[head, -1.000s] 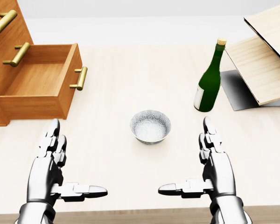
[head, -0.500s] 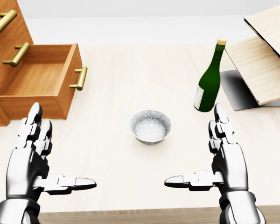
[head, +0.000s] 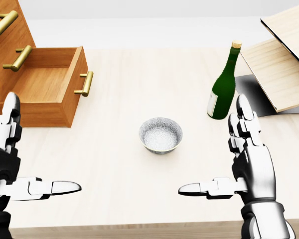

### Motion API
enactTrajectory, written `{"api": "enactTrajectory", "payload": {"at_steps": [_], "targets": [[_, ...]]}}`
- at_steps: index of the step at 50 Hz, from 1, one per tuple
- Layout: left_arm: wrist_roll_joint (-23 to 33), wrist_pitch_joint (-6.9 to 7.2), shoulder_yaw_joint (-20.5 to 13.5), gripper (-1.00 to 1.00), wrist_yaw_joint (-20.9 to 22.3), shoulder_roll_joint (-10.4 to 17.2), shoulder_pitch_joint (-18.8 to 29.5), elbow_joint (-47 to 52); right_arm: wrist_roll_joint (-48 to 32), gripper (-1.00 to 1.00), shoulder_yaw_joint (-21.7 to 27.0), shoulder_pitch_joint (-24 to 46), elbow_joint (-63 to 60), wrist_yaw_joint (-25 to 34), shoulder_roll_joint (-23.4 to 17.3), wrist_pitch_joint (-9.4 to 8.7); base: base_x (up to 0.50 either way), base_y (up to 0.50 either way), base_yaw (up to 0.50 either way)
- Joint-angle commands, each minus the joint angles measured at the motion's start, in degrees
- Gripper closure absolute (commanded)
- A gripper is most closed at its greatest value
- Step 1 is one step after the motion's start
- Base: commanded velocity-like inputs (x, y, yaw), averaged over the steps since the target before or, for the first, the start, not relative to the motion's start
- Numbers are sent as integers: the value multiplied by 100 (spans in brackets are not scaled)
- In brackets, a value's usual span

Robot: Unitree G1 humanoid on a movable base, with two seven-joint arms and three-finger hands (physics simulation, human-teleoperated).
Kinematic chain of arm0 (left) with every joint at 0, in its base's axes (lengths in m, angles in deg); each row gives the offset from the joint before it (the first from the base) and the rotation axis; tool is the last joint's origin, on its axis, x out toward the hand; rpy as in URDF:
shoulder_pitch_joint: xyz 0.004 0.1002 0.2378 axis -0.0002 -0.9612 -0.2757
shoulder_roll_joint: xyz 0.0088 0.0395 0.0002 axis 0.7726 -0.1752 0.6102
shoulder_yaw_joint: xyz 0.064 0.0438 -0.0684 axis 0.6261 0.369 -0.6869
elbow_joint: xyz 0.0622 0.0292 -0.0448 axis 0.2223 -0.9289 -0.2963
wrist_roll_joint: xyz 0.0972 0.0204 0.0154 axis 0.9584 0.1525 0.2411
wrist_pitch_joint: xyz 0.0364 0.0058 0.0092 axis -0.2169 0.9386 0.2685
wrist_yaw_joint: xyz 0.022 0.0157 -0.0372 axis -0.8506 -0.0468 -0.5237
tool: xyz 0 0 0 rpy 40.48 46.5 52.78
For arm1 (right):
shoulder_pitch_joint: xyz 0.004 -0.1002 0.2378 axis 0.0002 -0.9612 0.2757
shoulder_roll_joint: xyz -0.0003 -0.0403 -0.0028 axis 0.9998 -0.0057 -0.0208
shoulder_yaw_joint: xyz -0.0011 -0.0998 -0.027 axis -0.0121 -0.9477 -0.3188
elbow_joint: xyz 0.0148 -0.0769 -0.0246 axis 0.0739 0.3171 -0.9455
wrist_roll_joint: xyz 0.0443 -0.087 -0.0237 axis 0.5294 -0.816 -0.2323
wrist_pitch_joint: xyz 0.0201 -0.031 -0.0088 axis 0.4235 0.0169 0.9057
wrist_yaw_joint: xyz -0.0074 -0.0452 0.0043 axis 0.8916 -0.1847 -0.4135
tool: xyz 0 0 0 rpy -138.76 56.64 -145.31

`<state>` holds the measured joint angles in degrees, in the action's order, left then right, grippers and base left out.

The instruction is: Put the bowl on top of the cabinet.

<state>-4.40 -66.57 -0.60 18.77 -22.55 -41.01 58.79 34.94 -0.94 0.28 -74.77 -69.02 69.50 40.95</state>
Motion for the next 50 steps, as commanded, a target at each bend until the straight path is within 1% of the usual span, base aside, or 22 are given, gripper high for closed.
{"api": "enactTrajectory", "payload": {"at_steps": [1,7,12,18,27,34,40,50], "targets": [[-171,0,-283,-100,80,64,28,707,32,-100,33,-20,-239,63,-7,0,0,0,0],[-358,0,-508,-100,132,110,65,1267,6,-100,35,-15,-236,62,-8,0,0,0,0],[-601,0,-781,-100,140,184,147,1739,11,-100,41,-18,-294,73,-11,0,0,0,0],[-757,0,-962,-100,128,239,216,1895,121,-100,37,-49,-460,166,3,0,0,4,0],[-860,0,-1037,-100,97,284,252,1969,135,-100,40,-45,-494,193,-10,0,10,48,0],[-867,0,-1032,-100,103,291,239,1979,192,-100,83,-35,-520,219,-15,0,11,50,0],[-896,0,-1071,-100,110,302,244,2009,167,-100,28,-76,-512,222,1,0,11,50,0],[-874,0,-1044,-100,121,293,228,1990,135,-100,17,-78,-442,235,-2,0,10,50,0]]}}
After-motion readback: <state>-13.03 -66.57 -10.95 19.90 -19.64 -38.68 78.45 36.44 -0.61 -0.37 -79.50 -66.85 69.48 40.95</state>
